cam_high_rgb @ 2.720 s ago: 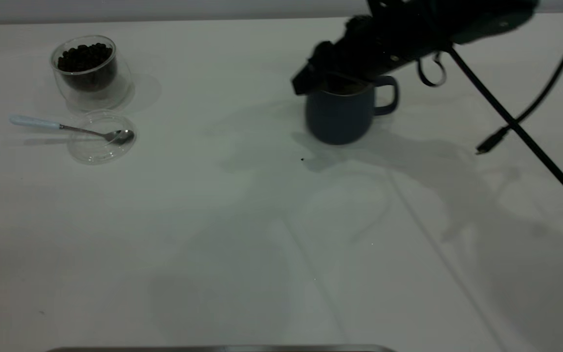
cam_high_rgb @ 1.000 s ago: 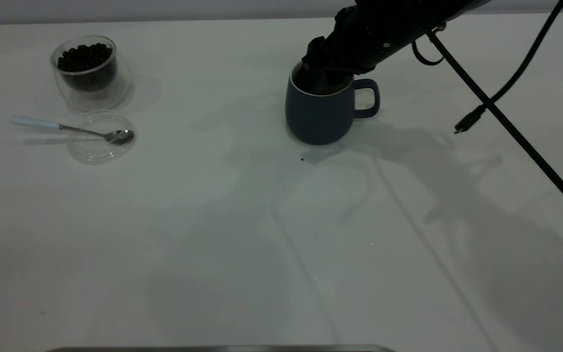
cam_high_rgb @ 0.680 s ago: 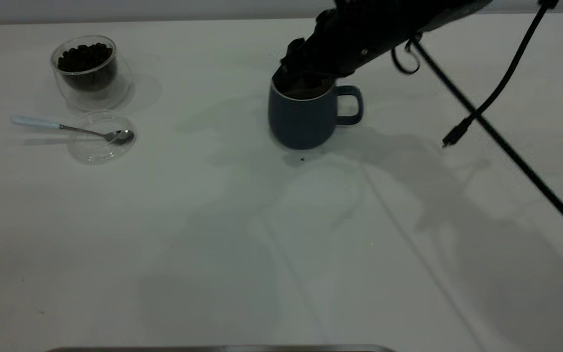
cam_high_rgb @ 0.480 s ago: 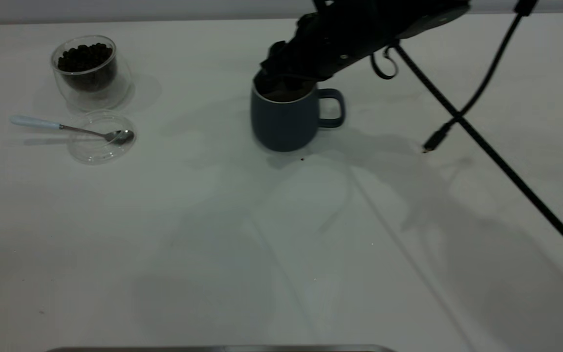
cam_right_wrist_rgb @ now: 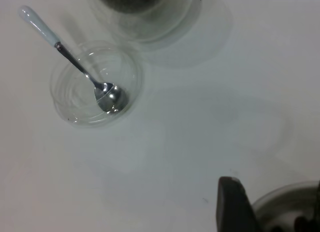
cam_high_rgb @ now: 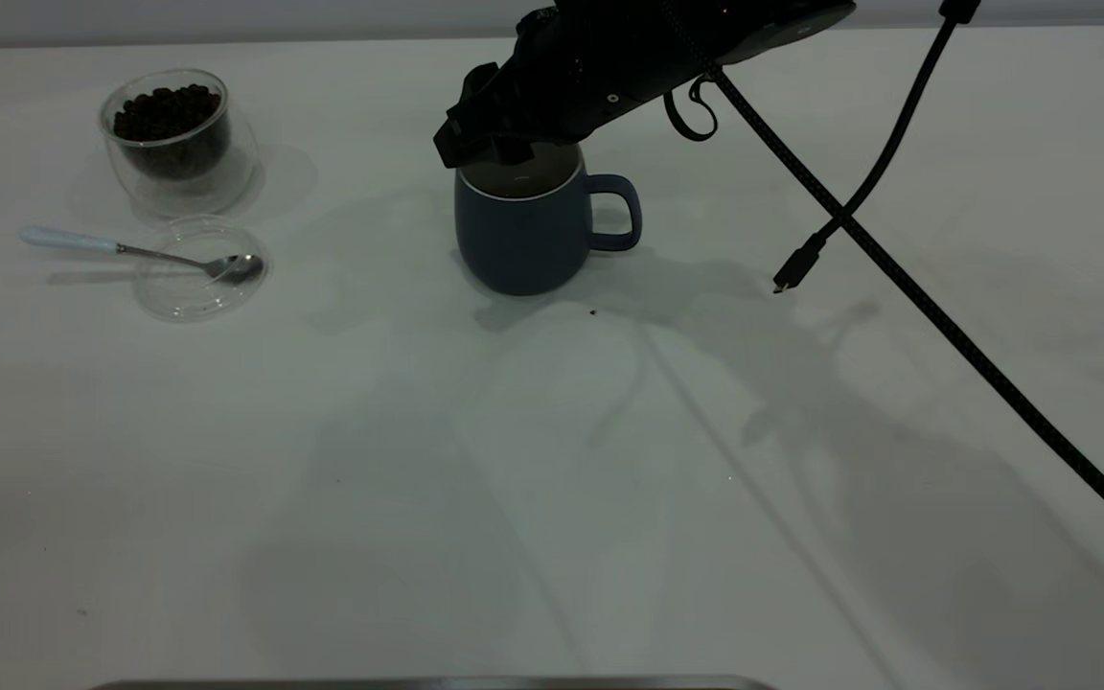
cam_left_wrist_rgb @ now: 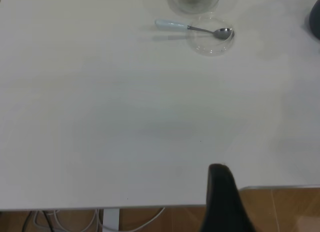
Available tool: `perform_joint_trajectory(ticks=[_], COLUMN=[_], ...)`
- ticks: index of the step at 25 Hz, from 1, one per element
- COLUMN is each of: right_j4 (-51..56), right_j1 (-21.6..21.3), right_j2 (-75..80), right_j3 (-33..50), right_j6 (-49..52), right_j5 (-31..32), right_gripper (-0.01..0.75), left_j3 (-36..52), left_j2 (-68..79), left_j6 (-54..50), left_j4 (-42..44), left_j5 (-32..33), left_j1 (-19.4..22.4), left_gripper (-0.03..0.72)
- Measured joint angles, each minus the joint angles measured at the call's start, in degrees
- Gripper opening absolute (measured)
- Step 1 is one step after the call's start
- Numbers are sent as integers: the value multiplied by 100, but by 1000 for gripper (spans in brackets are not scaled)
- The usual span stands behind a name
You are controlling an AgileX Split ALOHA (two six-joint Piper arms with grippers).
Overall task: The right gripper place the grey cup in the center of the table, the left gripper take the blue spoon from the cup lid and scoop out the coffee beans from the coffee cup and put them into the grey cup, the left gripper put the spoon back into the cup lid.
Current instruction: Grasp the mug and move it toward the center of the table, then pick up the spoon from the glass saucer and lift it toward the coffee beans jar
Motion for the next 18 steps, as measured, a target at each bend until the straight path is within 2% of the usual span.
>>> perform_joint_trajectory(ticks=[4, 9, 12, 18], right_j4=[-292, -1292, -2294, -5045], right_j1=[-12, -110, -267, -885], right_j2=[-133, -948, -1568, -2692], right_j3=[0, 0, 0, 0], right_j6=[283, 981, 2083, 5206], right_j5=[86, 467, 1300, 3822], right_gripper=[358, 358, 358, 358], left_j3=[0, 0, 0, 0], left_j2=[0, 0, 0, 0], left_j6=[0, 0, 0, -5], left_j4=[0, 0, 0, 0], left_j5=[0, 0, 0, 0], left_j1=[0, 0, 0, 0], left_gripper=[532, 532, 532, 532])
